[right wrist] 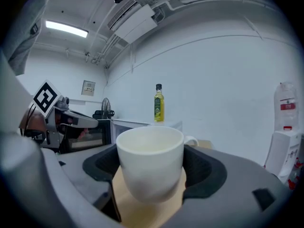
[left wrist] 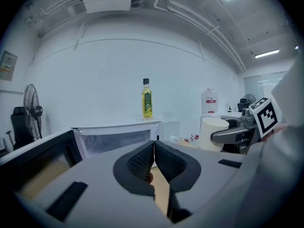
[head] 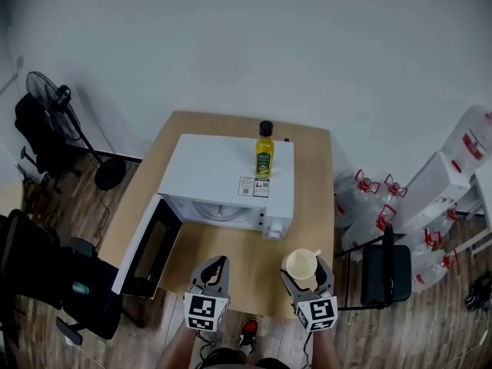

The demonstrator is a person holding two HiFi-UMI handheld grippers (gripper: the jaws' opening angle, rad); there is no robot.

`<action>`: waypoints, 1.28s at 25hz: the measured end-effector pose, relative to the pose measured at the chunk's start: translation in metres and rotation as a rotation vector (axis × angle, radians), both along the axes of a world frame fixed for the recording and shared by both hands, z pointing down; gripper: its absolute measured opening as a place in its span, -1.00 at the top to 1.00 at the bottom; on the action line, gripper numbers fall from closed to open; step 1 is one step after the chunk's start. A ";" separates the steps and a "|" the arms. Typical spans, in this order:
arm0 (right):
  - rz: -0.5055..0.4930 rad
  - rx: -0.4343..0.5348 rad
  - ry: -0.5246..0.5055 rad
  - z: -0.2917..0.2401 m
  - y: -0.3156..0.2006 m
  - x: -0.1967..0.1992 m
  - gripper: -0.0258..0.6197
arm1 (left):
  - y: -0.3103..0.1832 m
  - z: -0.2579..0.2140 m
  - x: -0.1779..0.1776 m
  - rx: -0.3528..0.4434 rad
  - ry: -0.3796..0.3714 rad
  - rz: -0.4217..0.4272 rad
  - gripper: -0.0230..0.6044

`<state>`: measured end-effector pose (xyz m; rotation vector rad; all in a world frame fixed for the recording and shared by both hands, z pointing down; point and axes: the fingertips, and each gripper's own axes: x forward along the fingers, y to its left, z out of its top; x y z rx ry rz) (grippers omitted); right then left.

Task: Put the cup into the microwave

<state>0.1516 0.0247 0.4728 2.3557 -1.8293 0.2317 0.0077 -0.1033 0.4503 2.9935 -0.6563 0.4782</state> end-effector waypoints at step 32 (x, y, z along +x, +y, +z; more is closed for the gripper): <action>-0.350 0.066 -0.035 -0.019 -0.126 -0.118 -0.30 | -0.059 -0.022 -0.107 0.042 0.017 -0.282 0.85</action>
